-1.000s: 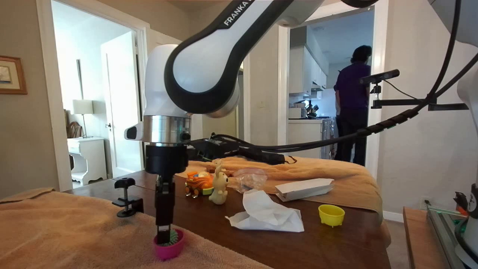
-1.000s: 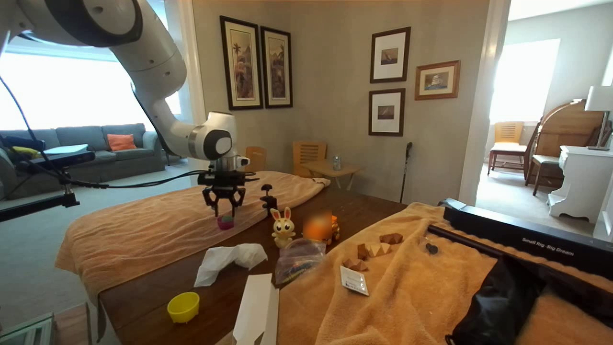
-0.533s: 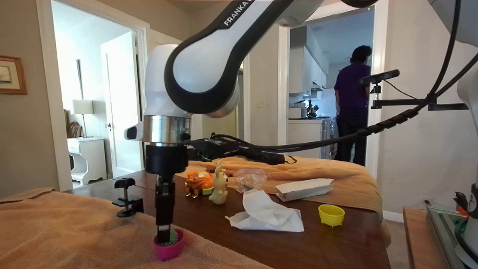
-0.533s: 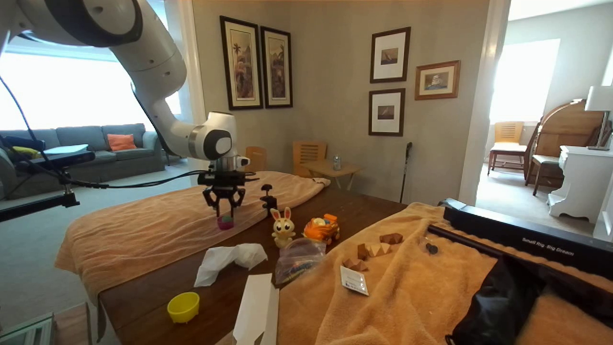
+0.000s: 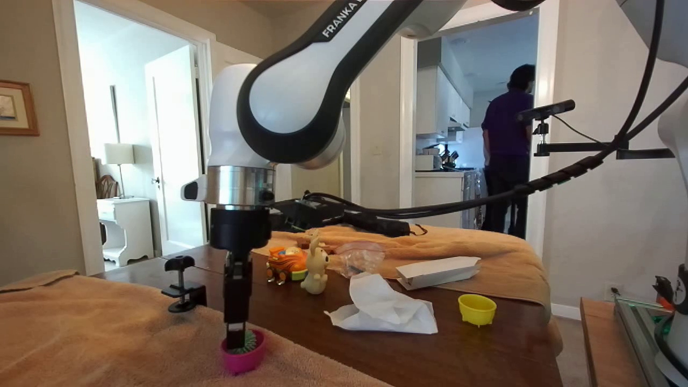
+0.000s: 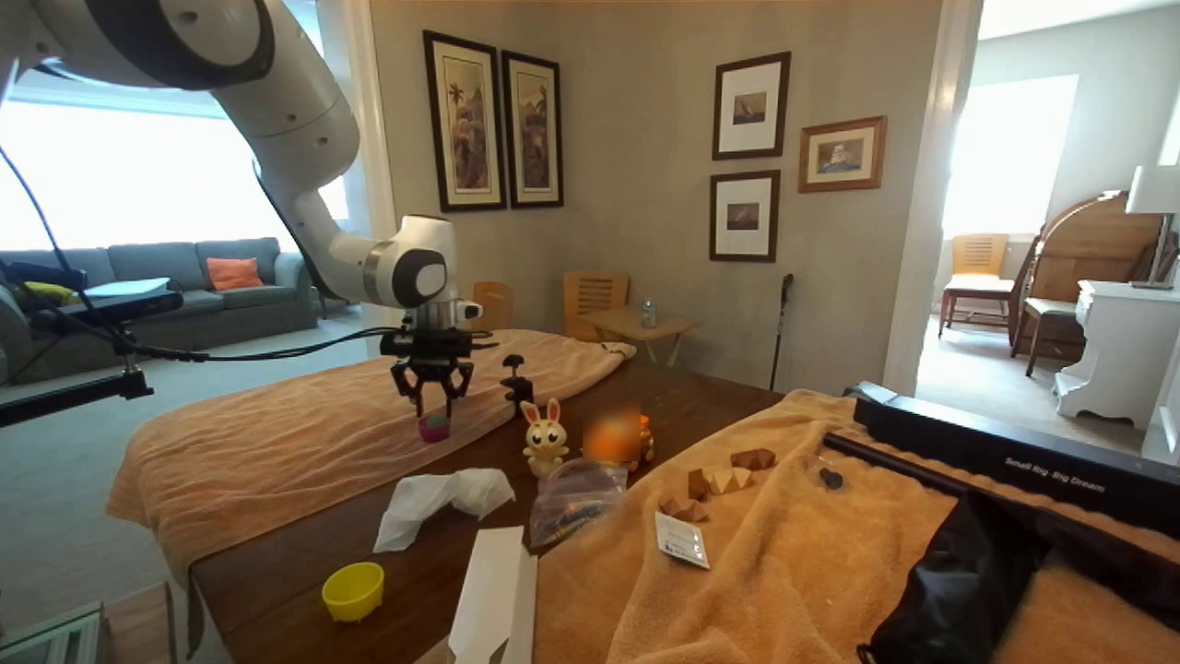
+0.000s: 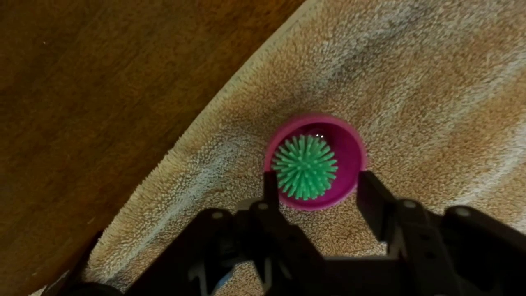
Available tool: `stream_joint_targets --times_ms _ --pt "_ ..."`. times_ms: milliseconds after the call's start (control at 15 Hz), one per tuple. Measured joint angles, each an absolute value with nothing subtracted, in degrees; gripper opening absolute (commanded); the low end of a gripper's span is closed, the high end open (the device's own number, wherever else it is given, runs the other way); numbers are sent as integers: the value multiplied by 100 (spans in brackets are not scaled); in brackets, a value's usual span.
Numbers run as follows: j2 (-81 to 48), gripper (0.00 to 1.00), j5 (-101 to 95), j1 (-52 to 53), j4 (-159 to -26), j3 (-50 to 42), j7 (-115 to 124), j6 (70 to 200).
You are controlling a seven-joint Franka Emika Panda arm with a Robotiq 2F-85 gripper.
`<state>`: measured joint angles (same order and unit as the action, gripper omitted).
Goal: Move the green object from the pink bowl to the yellow bowl
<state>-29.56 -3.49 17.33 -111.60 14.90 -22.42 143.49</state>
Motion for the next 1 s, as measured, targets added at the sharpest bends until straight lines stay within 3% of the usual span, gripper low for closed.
stream_joint_targets --times_ms 467,1000 --pt "-2935 55 -349 1731 -11177 1464 -2202 14341" --pt "-2898 47 -349 1725 -11236 1423 -2181 14316"
